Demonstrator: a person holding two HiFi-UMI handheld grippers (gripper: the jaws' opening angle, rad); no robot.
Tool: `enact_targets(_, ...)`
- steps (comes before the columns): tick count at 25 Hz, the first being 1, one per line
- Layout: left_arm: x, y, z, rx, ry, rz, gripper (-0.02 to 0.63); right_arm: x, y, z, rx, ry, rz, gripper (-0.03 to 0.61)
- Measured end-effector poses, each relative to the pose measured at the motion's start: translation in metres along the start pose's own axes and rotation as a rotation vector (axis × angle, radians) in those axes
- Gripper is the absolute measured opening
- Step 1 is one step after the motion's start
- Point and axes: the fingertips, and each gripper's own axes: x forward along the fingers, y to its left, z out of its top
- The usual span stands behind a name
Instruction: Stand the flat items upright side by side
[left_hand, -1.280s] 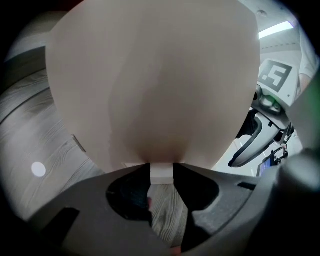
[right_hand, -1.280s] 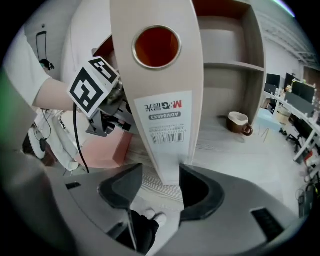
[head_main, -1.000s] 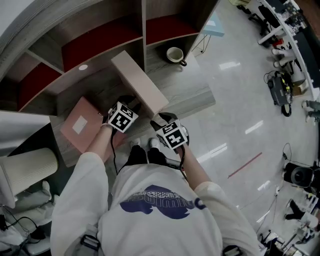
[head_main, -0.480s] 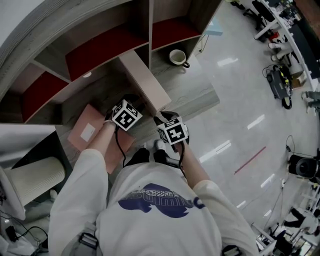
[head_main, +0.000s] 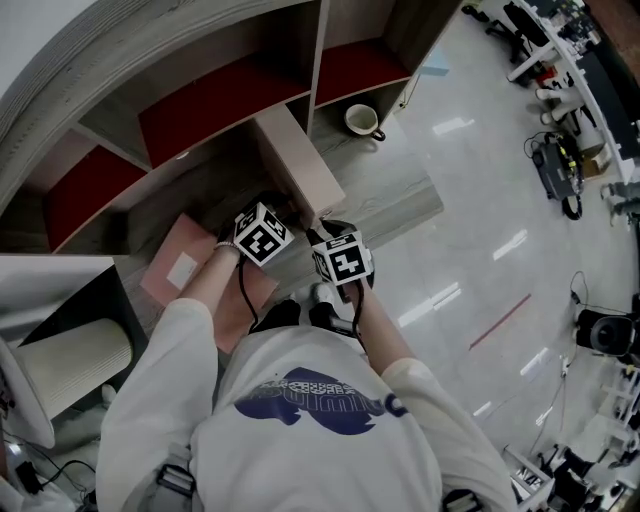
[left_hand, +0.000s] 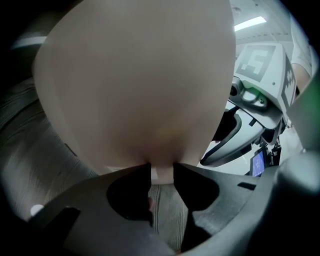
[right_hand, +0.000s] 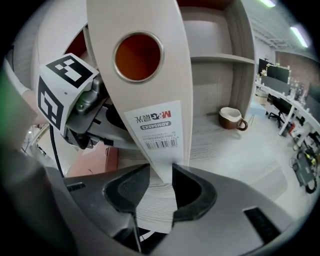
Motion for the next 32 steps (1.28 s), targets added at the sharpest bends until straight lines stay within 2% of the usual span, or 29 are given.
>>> enact_targets(20,0.007,0.039,0.010,-0.017,0.006,-0.013,0.143,0.020,-0.002,0.031,0.043,0.002,0.005,0.140)
enact_targets(32,0.015,0.058,0.019,-0.015,0.007,-0.004,0.140,0.029,-0.009,0.048,0.035,0.025,0.024,0.138)
